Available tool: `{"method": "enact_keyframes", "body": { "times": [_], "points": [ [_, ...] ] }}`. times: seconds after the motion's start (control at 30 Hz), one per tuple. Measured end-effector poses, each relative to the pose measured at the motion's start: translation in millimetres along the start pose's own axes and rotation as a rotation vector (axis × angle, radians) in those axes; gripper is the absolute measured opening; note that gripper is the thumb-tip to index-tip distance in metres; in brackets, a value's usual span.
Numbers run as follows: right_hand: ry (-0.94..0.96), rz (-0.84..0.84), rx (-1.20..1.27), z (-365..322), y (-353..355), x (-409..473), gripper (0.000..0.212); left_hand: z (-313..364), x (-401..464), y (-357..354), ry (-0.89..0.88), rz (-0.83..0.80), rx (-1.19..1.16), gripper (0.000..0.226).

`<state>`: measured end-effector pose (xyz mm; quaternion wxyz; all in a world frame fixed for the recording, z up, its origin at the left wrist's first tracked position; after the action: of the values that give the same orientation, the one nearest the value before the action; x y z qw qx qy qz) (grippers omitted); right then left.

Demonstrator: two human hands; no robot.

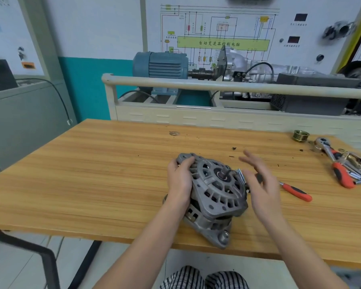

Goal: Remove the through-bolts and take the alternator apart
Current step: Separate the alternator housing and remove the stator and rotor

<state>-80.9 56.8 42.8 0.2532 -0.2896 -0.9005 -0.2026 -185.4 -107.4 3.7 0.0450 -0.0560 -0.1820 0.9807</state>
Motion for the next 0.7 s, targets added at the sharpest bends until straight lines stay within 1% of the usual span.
{"method": "enact_keyframes", "body": {
  "times": [0.03,0.07,0.1,0.13,0.2,0.23,0.3,0.33,0.37,0.47,0.53,0.63,0.7],
  "points": [
    [-0.222,-0.021,0.018,18.4,-1.9,11.8,0.023,0.9,0.6,1.8,-0.008,-0.012,-0.002,0.007],
    [-0.416,-0.093,0.062,36.1,-9.9,18.9,0.025,1.8,0.9,3.8,-0.011,-0.024,-0.008,0.003],
    [-0.553,-0.174,0.136,48.7,-21.4,21.8,0.028,2.7,0.8,5.8,-0.011,-0.037,-0.015,0.003],
    [-0.633,-0.223,0.199,54.9,-31.5,21.8,0.030,2.4,1.8,8.7,-0.009,-0.046,-0.016,0.006],
    [-0.720,-0.210,0.324,59.1,-44.8,15.3,0.027,1.6,4.3,16.7,0.008,-0.049,-0.012,0.009],
    [-0.746,-0.181,0.403,59.9,-50.2,11.9,0.029,2.0,6.1,21.1,0.020,-0.043,-0.015,0.011],
    [-0.751,-0.139,0.511,60.2,-59.2,10.3,0.036,-0.5,10.9,31.1,0.066,-0.008,-0.041,0.038],
    [-0.741,-0.149,0.523,57.9,-63.7,12.8,0.035,-0.7,11.7,34.0,0.084,0.001,-0.063,0.048],
    [-0.712,-0.175,0.503,54.3,-67.8,17.4,0.032,-1.1,12.9,36.2,0.091,0.006,-0.088,0.052],
    [-0.614,-0.218,0.369,45.4,-72.9,34.6,0.021,-9.2,18.5,36.3,0.153,0.009,-0.197,0.048],
    [-0.634,-0.197,0.370,46.6,-73.2,42.1,0.021,-15.0,27.3,30.0,0.195,-0.016,-0.209,0.041],
    [-0.685,-0.167,0.383,52.9,-73.1,47.3,0.023,-17.2,42.1,24.2,0.231,-0.021,-0.188,0.017],
    [-0.714,-0.149,0.392,56.7,-73.9,50.4,0.021,-21.6,52.1,23.4,0.251,-0.024,-0.170,0.017]
  ]
}}
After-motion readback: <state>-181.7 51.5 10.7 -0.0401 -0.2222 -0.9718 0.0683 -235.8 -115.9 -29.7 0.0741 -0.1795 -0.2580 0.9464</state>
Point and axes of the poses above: each hand's wrist, its own x-axis towards the middle knuckle, its own y-axis out of the back of the hand, z = x × y, the point moved 7 cm from there along x, towards the middle knuckle, and after that the axes turned 1 degree about z, right-handed, at the moved point
